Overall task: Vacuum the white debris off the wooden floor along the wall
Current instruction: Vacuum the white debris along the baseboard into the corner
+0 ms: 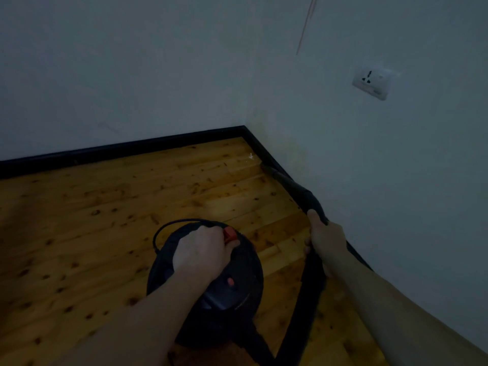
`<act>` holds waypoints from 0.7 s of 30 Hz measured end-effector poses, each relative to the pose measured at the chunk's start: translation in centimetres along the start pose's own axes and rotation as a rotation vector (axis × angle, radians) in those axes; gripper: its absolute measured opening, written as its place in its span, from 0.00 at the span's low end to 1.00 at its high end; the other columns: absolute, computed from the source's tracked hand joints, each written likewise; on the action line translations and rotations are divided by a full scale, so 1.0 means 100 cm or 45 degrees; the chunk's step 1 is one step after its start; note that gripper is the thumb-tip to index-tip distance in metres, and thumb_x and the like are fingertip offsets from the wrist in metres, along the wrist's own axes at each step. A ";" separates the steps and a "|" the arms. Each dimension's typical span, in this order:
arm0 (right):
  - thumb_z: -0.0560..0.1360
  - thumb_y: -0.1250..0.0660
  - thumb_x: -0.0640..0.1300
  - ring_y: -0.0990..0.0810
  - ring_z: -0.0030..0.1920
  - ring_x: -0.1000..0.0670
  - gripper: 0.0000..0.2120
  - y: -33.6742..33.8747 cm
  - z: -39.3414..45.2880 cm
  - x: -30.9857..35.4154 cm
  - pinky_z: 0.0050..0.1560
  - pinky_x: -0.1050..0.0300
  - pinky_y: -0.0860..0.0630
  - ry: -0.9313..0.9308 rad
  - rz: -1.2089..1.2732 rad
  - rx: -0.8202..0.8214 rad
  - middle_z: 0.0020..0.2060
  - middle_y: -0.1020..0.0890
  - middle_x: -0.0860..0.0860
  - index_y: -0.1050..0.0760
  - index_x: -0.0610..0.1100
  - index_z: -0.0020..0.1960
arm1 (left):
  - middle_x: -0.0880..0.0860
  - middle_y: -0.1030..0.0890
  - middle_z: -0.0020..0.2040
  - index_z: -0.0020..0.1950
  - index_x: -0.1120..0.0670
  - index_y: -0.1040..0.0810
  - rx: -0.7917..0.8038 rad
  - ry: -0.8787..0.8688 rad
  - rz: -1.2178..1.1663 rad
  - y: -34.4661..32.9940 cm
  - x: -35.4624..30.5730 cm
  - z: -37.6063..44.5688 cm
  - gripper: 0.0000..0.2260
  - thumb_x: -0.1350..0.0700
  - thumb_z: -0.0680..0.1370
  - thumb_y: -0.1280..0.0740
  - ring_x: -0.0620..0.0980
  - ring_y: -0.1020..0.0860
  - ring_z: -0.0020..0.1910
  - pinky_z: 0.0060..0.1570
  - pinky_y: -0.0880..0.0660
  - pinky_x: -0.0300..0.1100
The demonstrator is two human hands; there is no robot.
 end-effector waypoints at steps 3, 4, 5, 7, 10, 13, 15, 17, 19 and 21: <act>0.84 0.38 0.60 0.25 0.29 0.44 0.25 -0.003 0.003 0.003 0.35 0.50 0.25 0.001 0.001 0.002 0.29 0.24 0.43 0.29 0.42 0.36 | 0.48 0.27 0.37 0.45 0.50 0.26 0.005 0.004 -0.014 0.001 0.000 0.001 0.22 0.32 0.81 0.41 0.50 0.25 0.34 0.32 0.27 0.44; 0.84 0.38 0.60 0.25 0.29 0.44 0.26 -0.004 0.004 0.004 0.35 0.50 0.25 -0.006 0.001 -0.001 0.29 0.24 0.43 0.29 0.42 0.36 | 0.48 0.27 0.37 0.45 0.50 0.26 0.004 0.004 -0.013 0.001 0.000 0.001 0.22 0.32 0.81 0.41 0.49 0.25 0.34 0.32 0.27 0.44; 0.84 0.38 0.59 0.25 0.29 0.44 0.26 -0.006 0.006 0.005 0.34 0.51 0.25 -0.008 -0.001 0.004 0.28 0.25 0.43 0.29 0.42 0.36 | 0.48 0.27 0.37 0.45 0.50 0.26 0.002 0.005 -0.013 0.001 -0.001 0.001 0.22 0.32 0.81 0.41 0.49 0.26 0.33 0.31 0.28 0.44; 0.84 0.38 0.59 0.25 0.29 0.44 0.25 -0.009 0.010 0.006 0.34 0.49 0.25 -0.003 -0.002 0.007 0.27 0.25 0.43 0.29 0.42 0.36 | 0.48 0.28 0.36 0.45 0.50 0.27 0.008 0.004 -0.017 0.001 -0.003 -0.001 0.22 0.32 0.82 0.41 0.49 0.26 0.33 0.32 0.28 0.43; 0.83 0.38 0.62 0.23 0.36 0.42 0.25 -0.015 0.020 0.007 0.43 0.45 0.24 0.013 -0.050 0.006 0.32 0.23 0.43 0.27 0.42 0.40 | 0.48 0.28 0.36 0.45 0.50 0.26 0.016 0.000 -0.023 0.001 -0.004 -0.001 0.22 0.32 0.82 0.41 0.49 0.25 0.34 0.32 0.27 0.43; 0.80 0.38 0.67 0.19 0.41 0.40 0.24 -0.023 0.031 0.006 0.50 0.38 0.18 0.019 -0.098 0.006 0.36 0.21 0.43 0.26 0.45 0.45 | 0.48 0.27 0.37 0.48 0.51 0.22 0.038 0.007 -0.020 0.001 -0.004 0.000 0.23 0.32 0.82 0.41 0.49 0.26 0.33 0.31 0.28 0.43; 0.78 0.38 0.70 0.17 0.42 0.37 0.25 -0.030 0.038 0.005 0.54 0.34 0.17 0.015 -0.136 0.011 0.38 0.20 0.41 0.27 0.46 0.47 | 0.48 0.26 0.37 0.48 0.51 0.22 0.044 0.007 -0.031 0.001 -0.003 0.001 0.23 0.33 0.82 0.41 0.49 0.26 0.34 0.31 0.29 0.43; 0.80 0.39 0.68 0.18 0.42 0.38 0.25 -0.036 0.041 0.006 0.50 0.41 0.19 0.008 -0.114 0.015 0.39 0.20 0.40 0.30 0.45 0.54 | 0.48 0.26 0.37 0.48 0.51 0.22 0.043 0.002 -0.035 0.003 -0.004 0.002 0.23 0.33 0.82 0.41 0.49 0.25 0.34 0.33 0.28 0.43; 0.82 0.40 0.65 0.19 0.43 0.39 0.28 -0.043 0.048 0.005 0.47 0.43 0.20 -0.013 -0.097 0.026 0.42 0.20 0.40 0.32 0.44 0.70 | 0.48 0.24 0.39 0.48 0.51 0.22 0.045 -0.004 -0.043 0.003 -0.003 0.002 0.23 0.33 0.82 0.41 0.49 0.25 0.35 0.34 0.27 0.43; 0.82 0.39 0.65 0.20 0.41 0.41 0.29 -0.049 0.051 0.007 0.43 0.45 0.21 -0.004 -0.083 0.045 0.40 0.21 0.41 0.30 0.44 0.71 | 0.48 0.24 0.38 0.48 0.51 0.22 0.045 -0.006 -0.059 0.002 -0.003 0.002 0.23 0.33 0.82 0.41 0.49 0.25 0.34 0.34 0.26 0.43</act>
Point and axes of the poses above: each hand's wrist, its own z-axis towards the middle knuckle, its own y-axis out of the back of the hand, x = y × z, the point moved 8 cm from there along z, towards the middle knuckle
